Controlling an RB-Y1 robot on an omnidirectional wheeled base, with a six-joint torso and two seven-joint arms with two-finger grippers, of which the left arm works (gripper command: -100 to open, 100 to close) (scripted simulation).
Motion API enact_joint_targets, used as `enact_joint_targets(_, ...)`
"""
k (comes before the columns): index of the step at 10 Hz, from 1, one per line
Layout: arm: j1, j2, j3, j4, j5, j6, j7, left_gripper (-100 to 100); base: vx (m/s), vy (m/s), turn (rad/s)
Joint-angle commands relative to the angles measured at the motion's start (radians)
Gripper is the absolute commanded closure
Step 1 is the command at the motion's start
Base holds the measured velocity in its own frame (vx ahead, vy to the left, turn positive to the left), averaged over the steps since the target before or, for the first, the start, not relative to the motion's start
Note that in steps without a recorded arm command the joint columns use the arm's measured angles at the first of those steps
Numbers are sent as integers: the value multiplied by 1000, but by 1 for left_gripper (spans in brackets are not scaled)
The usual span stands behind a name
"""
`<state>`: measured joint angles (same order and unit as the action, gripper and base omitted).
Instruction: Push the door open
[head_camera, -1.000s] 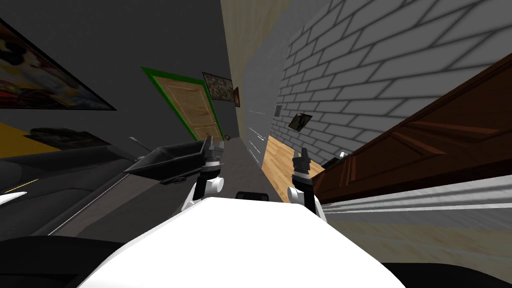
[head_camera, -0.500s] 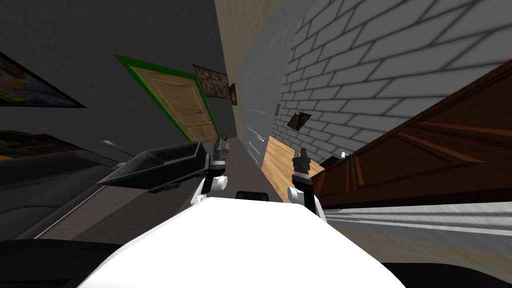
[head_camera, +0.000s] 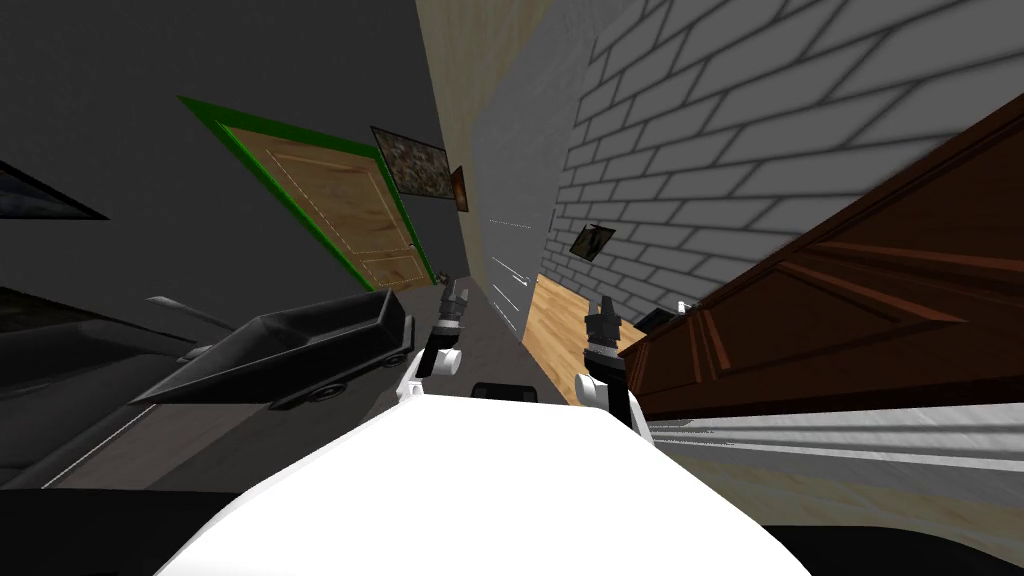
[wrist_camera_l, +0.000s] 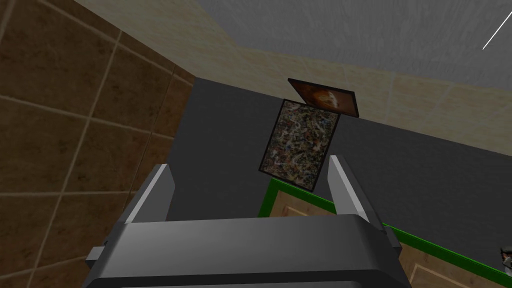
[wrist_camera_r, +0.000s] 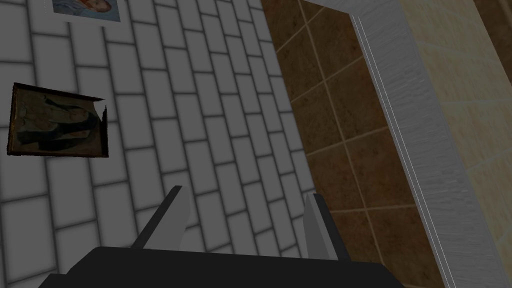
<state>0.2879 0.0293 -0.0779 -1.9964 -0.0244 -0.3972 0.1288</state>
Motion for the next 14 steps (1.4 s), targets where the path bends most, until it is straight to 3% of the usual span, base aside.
enact_joint_targets(1, -31, 1, -14, 50, -8, 4, 2, -100, 89, 77, -107)
enact_joint_targets(2, -48, 4, -22, 82, -12, 5, 4, -100, 78, 80, -113)
enact_joint_targets(3, -48, 4, -22, 84, -12, 5, 4, -100, 58, 55, -38)
enact_joint_targets(8, -140, 15, -62, 238, -32, 9, 19, -100, 73, 80, -116)
enact_joint_targets(11, -159, 16, -71, 281, -36, 10, 22, -100, 45, 57, -44)
enact_joint_targets(14, -218, 17, -96, 375, -49, 13, 32, -100, 59, 75, -122)
